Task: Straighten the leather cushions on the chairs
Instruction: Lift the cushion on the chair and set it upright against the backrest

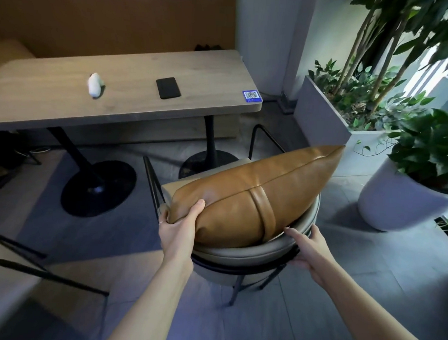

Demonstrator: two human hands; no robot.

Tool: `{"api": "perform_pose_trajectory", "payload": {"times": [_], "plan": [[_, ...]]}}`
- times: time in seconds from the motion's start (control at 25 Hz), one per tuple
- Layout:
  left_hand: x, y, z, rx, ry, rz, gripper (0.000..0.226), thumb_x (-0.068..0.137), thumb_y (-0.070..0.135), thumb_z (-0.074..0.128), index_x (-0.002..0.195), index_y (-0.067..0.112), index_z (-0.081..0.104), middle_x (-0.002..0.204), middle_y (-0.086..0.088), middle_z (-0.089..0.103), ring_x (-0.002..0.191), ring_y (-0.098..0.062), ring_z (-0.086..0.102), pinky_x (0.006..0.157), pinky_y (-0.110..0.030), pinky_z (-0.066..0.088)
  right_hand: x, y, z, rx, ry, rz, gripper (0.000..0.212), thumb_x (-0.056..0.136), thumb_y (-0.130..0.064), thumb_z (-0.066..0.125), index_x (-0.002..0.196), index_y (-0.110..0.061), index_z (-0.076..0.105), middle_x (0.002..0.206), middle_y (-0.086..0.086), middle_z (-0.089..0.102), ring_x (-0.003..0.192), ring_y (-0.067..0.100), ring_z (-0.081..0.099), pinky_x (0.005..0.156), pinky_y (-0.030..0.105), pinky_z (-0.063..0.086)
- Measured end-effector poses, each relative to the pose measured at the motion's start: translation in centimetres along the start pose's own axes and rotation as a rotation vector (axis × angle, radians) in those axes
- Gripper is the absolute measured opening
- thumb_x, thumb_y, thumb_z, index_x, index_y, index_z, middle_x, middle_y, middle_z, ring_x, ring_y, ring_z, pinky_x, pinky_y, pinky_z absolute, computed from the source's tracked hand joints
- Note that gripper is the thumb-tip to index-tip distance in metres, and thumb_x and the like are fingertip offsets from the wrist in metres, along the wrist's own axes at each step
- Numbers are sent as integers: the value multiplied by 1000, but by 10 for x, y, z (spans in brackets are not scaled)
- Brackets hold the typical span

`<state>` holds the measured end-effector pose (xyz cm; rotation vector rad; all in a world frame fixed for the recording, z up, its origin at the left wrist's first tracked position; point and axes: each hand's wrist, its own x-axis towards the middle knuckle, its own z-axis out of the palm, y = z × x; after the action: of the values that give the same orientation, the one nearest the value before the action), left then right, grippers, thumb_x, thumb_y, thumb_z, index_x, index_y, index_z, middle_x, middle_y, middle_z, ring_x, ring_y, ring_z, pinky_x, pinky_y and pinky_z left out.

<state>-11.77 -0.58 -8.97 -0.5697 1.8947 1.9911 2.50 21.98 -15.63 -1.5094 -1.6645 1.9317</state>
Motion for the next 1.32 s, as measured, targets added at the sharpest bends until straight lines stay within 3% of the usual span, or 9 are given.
{"api": "perform_pose_trajectory", "payload": {"times": [0.12,0.24,0.52,0.72,0.8,0.92,1.04,1.16,1.32], "plan": [[22,16,-7,-4,-10,-20,117,42,54,95,145,29,44,127,-2,63,109,-28,64,101,-49,51,0,-1,22,15,-13,6,56,81,-34,80,128,-24,52,122,7,68,95,31,73,52,39,63],[44,33,-16,-13,-31,-27,118,38,51,96,143,26,47,121,-3,66,102,-27,67,96,-49,54,-2,1,47,19,-2,18,80,78,-40,82,145,-27,40,137,6,60,112,35,67,71,51,66],[98,68,-37,-10,-83,9,124,32,53,95,142,27,45,122,-4,65,104,-29,65,94,-50,54,-11,-7,105,59,-39,22,103,80,-49,79,159,-33,16,154,1,44,112,28,62,87,50,63],[113,68,-44,-155,-42,71,100,60,48,91,144,27,40,133,-5,61,112,-26,63,103,-49,49,-11,-16,129,73,-67,20,113,82,-51,77,161,-33,-1,164,-2,29,132,29,51,85,44,62],[103,56,-38,-229,11,63,99,66,53,87,148,31,36,141,-3,56,120,-27,58,109,-52,43,-9,-18,129,44,-77,37,115,80,-53,78,161,-34,-3,164,-1,28,132,31,52,83,43,63],[75,36,-21,-266,-1,-10,106,67,61,82,154,37,26,152,2,45,135,-30,46,115,-62,30,-4,-18,120,-9,-132,89,118,77,-52,82,159,-37,-1,164,4,31,135,38,50,93,55,58],[67,33,-12,-317,-19,-45,98,72,56,82,153,35,32,154,3,46,139,-29,42,117,-61,25,-1,-17,116,7,-146,47,116,75,-48,85,159,-30,7,158,6,39,132,35,52,99,54,55],[79,40,-13,-333,-26,-71,93,73,50,83,152,30,37,151,2,49,139,-30,43,116,-62,23,6,-15,121,1,-124,-16,119,73,-51,84,159,-19,9,163,7,33,142,31,44,112,53,44],[98,48,-17,-295,-75,-76,91,74,48,83,151,29,38,153,1,48,141,-32,41,115,-68,19,12,-21,140,-55,-111,-33,117,74,-52,80,159,-19,7,157,8,41,137,32,47,109,53,47]]}}
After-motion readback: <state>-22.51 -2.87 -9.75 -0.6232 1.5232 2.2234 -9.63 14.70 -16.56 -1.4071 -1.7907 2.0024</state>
